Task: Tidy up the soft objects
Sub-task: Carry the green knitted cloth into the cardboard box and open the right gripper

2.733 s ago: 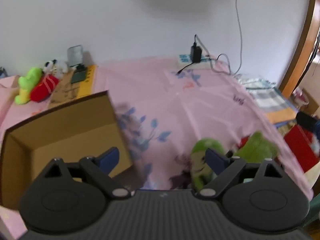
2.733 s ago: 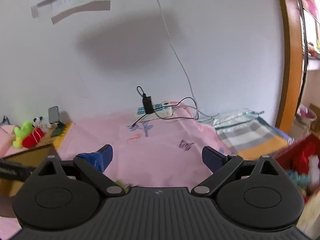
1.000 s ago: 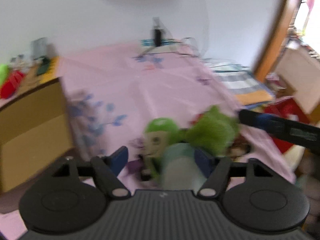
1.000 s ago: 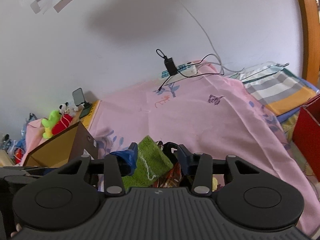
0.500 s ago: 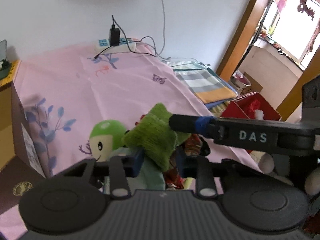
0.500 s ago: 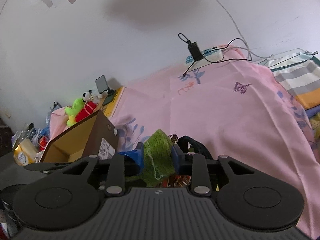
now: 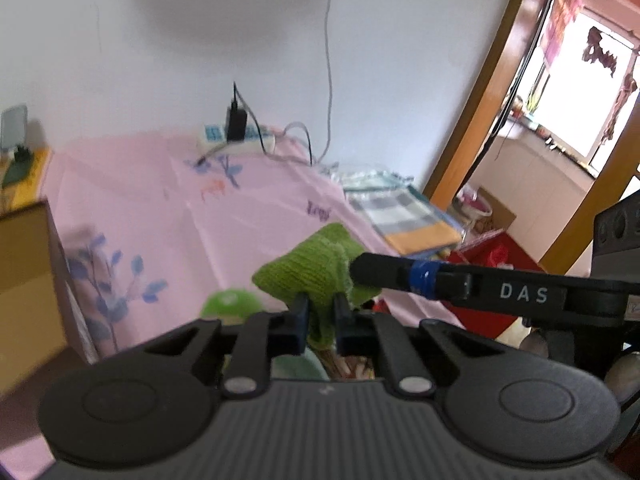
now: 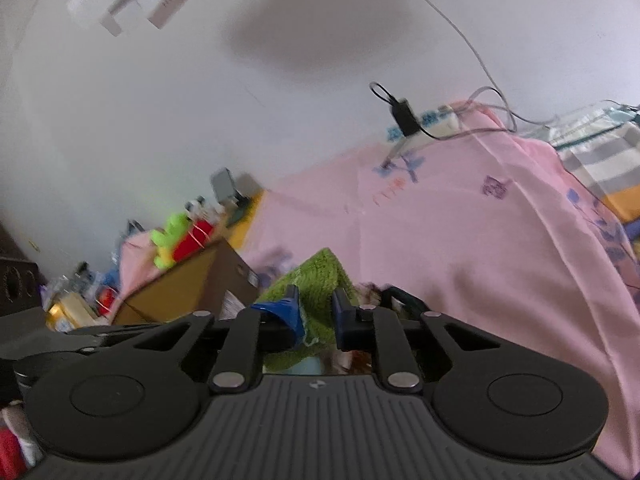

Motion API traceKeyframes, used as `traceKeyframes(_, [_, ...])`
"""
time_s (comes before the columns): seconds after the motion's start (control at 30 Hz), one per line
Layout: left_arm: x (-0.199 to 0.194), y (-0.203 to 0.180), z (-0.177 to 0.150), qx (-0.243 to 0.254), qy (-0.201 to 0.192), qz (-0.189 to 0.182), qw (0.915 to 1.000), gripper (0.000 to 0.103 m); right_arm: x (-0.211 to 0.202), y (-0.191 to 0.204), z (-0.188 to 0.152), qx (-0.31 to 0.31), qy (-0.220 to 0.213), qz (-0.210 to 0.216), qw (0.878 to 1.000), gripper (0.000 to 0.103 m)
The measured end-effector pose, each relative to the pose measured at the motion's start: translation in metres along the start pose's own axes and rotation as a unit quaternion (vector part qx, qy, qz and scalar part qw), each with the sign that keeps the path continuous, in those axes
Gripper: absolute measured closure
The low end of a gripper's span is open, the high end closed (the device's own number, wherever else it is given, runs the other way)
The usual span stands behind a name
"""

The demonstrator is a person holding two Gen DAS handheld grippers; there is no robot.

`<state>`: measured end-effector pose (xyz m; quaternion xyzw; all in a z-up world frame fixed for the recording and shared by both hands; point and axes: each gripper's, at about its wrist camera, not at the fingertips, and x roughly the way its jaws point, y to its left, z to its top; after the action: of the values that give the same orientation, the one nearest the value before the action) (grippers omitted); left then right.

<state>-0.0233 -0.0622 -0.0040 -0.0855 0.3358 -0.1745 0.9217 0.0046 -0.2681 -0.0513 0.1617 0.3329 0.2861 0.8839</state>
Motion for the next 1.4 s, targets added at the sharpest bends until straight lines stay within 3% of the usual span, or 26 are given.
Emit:
traceKeyframes(0.2, [-0.043,0.033,0.010,0.007,-0.040,0.020,0.9990,0.097,0.025,0.046,0.008,-0.025,-0.013,0.036,0.999,0.103])
traceKeyframes(0.5, [-0.102,0.149,0.003,-0.053,-0.054,0.110,0.9911,0.097,0.116,0.144,-0.005,-0.053,0.025,0.112,0.992,0.103])
traceKeyframes(0.67, [-0.113,0.208,-0.003,-0.063,-0.042,0.156,0.9848,0.097,0.174,0.193,-0.019,-0.064,0.059,0.137,0.987,0.103])
traceKeyframes(0.87, [-0.111,0.281,-0.011,-0.066,-0.017,0.192,0.9789,0.097,0.248,0.232,-0.033,-0.068,0.106,0.135,0.983,0.103])
traceKeyframes(1.07, [-0.096,0.345,-0.020,-0.072,0.019,0.245,0.9666,0.097,0.307,0.253,-0.046,-0.057,0.157,0.112,0.980,0.103])
traceKeyframes(1.27, [-0.088,0.371,-0.035,-0.084,0.045,0.266,0.9592,0.097,0.344,0.271,-0.063,-0.067,0.204,0.085,0.973,0.103])
traceKeyframes(1.4, [-0.089,0.376,-0.039,-0.088,0.044,0.268,0.9585,0.087,0.349,0.263,-0.060,-0.041,0.223,0.085,0.970,0.096])
